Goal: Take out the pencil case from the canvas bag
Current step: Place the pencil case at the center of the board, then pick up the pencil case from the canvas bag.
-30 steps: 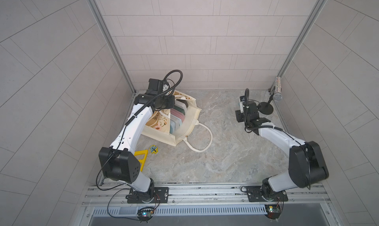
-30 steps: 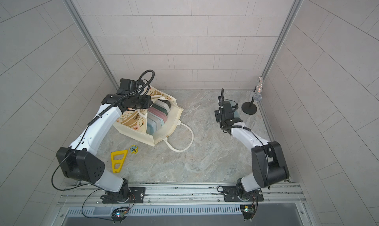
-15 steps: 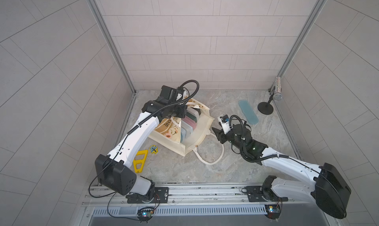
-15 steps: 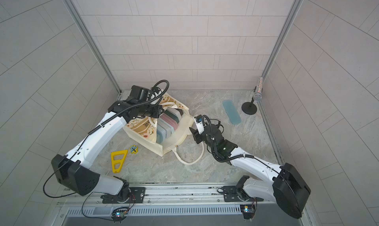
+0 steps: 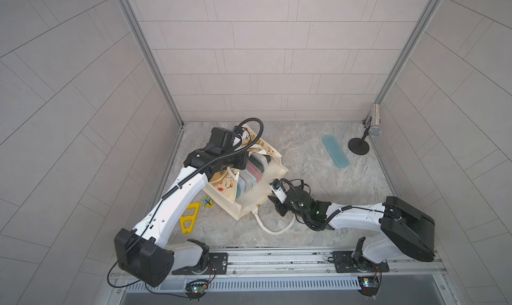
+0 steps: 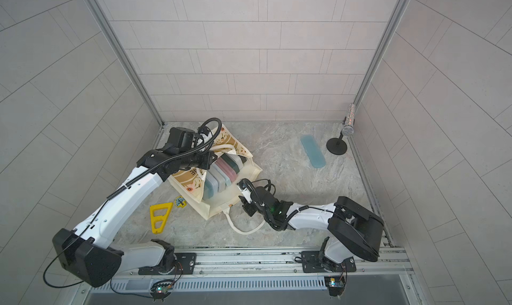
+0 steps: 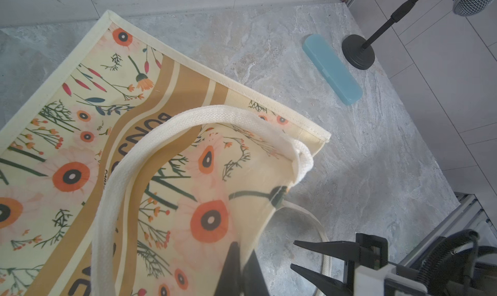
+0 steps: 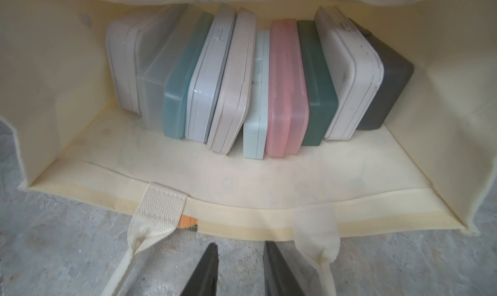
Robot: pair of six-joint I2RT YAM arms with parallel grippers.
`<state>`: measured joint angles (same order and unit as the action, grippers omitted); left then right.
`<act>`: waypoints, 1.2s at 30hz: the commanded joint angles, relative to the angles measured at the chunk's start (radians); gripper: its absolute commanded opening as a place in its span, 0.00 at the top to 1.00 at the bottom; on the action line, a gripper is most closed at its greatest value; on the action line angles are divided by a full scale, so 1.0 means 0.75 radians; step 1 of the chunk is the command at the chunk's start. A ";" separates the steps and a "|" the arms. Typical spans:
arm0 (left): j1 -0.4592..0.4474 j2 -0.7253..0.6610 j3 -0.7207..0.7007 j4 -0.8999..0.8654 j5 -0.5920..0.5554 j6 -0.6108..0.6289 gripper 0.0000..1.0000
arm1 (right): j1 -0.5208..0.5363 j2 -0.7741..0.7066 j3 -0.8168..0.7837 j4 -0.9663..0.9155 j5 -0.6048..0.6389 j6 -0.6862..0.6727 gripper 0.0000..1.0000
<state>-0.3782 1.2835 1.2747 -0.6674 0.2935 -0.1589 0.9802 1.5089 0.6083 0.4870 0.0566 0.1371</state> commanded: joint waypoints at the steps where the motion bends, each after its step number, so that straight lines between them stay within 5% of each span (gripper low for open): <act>1: 0.009 -0.013 -0.018 0.072 -0.082 0.012 1.00 | 0.010 0.102 0.091 0.109 0.059 -0.028 0.70; 12: 0.011 -0.024 -0.023 0.070 -0.076 0.033 1.00 | -0.021 0.455 0.313 0.206 0.163 -0.091 0.71; 23: 0.023 0.007 -0.016 0.068 -0.006 0.037 1.00 | -0.092 0.531 0.408 0.252 -0.026 -0.027 0.69; 29: 0.027 0.010 -0.018 0.067 0.007 0.036 1.00 | -0.107 0.590 0.496 0.154 0.181 -0.018 0.70; 36: 0.027 0.017 -0.016 0.068 0.024 0.037 1.00 | -0.166 0.610 0.516 0.145 0.141 0.015 0.68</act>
<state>-0.3691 1.2980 1.2617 -0.6479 0.3088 -0.1375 0.8677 1.9564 0.9783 0.6167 0.1410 0.1287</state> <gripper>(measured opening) 0.050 0.316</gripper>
